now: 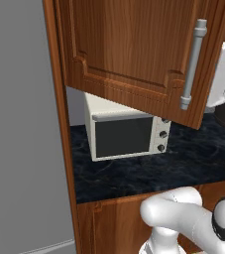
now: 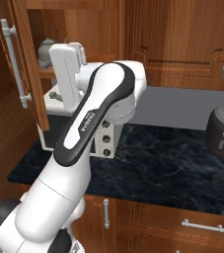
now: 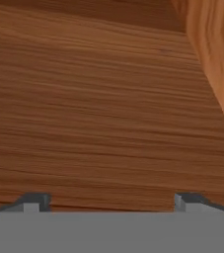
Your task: Open the cabinet, pick the kettle from the cabinet, and place it in the sink.
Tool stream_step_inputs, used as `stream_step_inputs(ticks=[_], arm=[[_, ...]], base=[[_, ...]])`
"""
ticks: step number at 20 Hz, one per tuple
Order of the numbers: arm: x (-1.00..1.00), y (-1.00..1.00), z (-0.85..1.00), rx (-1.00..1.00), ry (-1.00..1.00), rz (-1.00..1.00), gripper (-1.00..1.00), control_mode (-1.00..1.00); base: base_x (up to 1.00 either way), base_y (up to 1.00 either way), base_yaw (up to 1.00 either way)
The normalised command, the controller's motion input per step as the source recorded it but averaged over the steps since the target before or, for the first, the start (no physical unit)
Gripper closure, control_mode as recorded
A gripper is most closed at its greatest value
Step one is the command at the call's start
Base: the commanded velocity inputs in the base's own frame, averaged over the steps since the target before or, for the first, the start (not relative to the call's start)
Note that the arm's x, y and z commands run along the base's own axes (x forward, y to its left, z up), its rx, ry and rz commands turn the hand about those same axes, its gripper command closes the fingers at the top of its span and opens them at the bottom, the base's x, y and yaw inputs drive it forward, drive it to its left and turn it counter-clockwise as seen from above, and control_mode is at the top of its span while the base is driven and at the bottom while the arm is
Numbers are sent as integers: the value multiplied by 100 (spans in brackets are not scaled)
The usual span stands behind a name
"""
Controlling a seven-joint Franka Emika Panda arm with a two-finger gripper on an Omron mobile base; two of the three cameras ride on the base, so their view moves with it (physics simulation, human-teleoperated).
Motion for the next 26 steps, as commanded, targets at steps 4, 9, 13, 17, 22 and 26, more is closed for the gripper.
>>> stream_step_inputs(ticks=[4, 9, 13, 17, 22, 26], arm=[[-25, 29, 0, 0, -16, 21, -100, -100], [-41, 26, 0, 0, -15, 15, -100, -100], [-57, 28, 0, 0, -21, 6, -100, -100], [-55, 29, 0, 0, -30, 0, -100, -100], [-33, 33, 0, 0, -22, -12, -100, -100], [-20, 37, -2, 1, -15, -25, -100, -100]], base=[[0, 0, 0], [0, 0, 0], [0, 0, 0], [0, 0, 0], [0, 0, 0], [0, 0, 0]])
